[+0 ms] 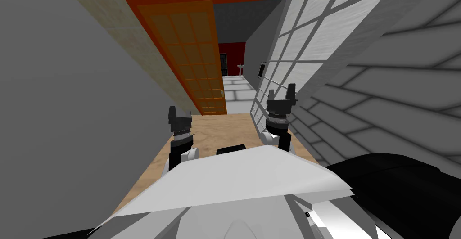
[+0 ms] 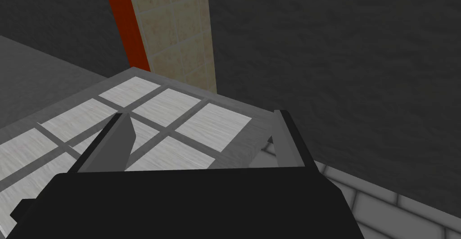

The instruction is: Pull the door open

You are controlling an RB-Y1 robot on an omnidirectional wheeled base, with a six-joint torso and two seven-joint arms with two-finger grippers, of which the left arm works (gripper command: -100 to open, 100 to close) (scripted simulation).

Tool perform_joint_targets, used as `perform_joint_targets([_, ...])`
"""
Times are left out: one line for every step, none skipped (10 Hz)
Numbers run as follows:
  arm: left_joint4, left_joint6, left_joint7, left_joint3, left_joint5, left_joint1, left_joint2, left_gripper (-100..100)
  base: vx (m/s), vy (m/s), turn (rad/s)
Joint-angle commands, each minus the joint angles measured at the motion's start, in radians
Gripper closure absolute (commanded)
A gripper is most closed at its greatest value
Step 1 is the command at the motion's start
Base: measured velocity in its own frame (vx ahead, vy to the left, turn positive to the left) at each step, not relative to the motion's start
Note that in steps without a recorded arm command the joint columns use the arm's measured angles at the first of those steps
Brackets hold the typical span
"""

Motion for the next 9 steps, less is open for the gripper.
perform_joint_targets([0.028, -0.009, -0.027, 0.009, -0.006, -0.008, 0.011, -100, 0.065, -0.013, -0.036])
perform_joint_targets([0.043, -0.014, -0.041, 0.013, -0.01, -0.012, 0.016, -100, 0.104, -0.018, -0.044])
perform_joint_targets([0.059, -0.019, -0.056, 0.018, -0.013, -0.016, 0.021, -100, 0.113, -0.016, -0.025])
perform_joint_targets([0.075, -0.024, -0.072, 0.023, -0.017, -0.021, 0.026, -100, 0.115, -0.029, -0.024])
perform_joint_targets([0.098, -0.031, -0.093, 0.03, -0.022, -0.027, 0.032, -100, 0.133, -0.054, -0.041])
perform_joint_targets([0.12, -0.038, -0.114, 0.037, -0.027, -0.033, 0.038, -100, 0.15, -0.031, -0.035])
perform_joint_targets([0.131, -0.042, -0.125, 0.041, -0.029, -0.036, 0.041, -100, 0.115, -0.018, -0.03])
perform_joint_targets([0.156, -0.05, -0.149, 0.048, -0.035, -0.043, 0.046, -100, 0.114, -0.015, -0.035])
perform_joint_targets([0.17, -0.054, -0.162, 0.053, -0.038, -0.047, 0.049, -100, 0.111, -0.019, -0.031])
